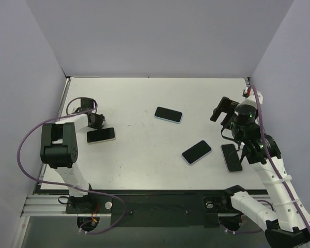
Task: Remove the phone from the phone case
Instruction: Pick up the phone at the center of the board.
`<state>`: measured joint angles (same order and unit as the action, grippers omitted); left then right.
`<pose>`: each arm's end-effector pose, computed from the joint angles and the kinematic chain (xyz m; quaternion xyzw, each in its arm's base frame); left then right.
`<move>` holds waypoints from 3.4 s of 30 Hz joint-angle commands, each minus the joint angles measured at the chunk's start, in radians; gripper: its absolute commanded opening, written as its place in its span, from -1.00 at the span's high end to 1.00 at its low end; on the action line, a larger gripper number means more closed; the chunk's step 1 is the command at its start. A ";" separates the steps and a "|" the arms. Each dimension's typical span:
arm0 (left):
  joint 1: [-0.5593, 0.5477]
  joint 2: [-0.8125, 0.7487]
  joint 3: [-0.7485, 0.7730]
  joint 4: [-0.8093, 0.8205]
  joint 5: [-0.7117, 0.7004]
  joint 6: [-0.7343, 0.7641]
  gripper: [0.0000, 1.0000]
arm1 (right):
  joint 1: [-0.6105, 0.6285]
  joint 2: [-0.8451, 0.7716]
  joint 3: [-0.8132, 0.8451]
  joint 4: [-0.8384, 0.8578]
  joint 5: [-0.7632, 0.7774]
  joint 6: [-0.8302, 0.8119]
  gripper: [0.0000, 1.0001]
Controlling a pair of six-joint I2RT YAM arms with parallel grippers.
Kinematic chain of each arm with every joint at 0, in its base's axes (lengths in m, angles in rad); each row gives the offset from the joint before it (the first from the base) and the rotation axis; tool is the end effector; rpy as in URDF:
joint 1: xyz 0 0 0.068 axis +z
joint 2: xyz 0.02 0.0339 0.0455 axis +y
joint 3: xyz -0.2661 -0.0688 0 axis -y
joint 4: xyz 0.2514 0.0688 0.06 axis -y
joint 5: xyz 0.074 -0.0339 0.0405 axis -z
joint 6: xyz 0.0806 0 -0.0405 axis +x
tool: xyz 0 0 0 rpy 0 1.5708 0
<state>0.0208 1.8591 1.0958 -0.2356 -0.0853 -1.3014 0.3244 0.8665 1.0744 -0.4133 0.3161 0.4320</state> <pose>0.4021 0.0152 0.1084 -0.5980 0.7492 -0.1356 0.2504 0.2248 0.0492 0.3962 0.1404 0.7598 0.1166 0.6241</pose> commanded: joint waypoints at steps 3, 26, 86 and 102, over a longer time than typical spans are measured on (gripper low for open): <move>-0.007 -0.165 -0.122 -0.148 -0.103 0.227 0.17 | 0.011 0.062 -0.008 0.064 -0.084 0.027 -1.00; -0.240 -0.476 -0.245 -0.290 -0.140 0.496 -0.83 | 0.117 0.069 -0.102 0.186 -0.215 0.047 -1.00; -0.312 -0.291 -0.148 -0.476 -0.134 -0.090 -0.87 | 0.125 0.039 -0.114 0.172 -0.158 0.022 -1.00; -0.315 -0.251 -0.220 -0.299 -0.113 -0.133 -0.88 | 0.125 0.043 -0.116 0.165 -0.144 0.014 -1.00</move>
<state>-0.2886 1.6211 0.9386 -0.6918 -0.1822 -1.3846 0.4404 0.9085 0.9661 -0.2581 0.1425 0.4625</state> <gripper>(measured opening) 0.939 0.999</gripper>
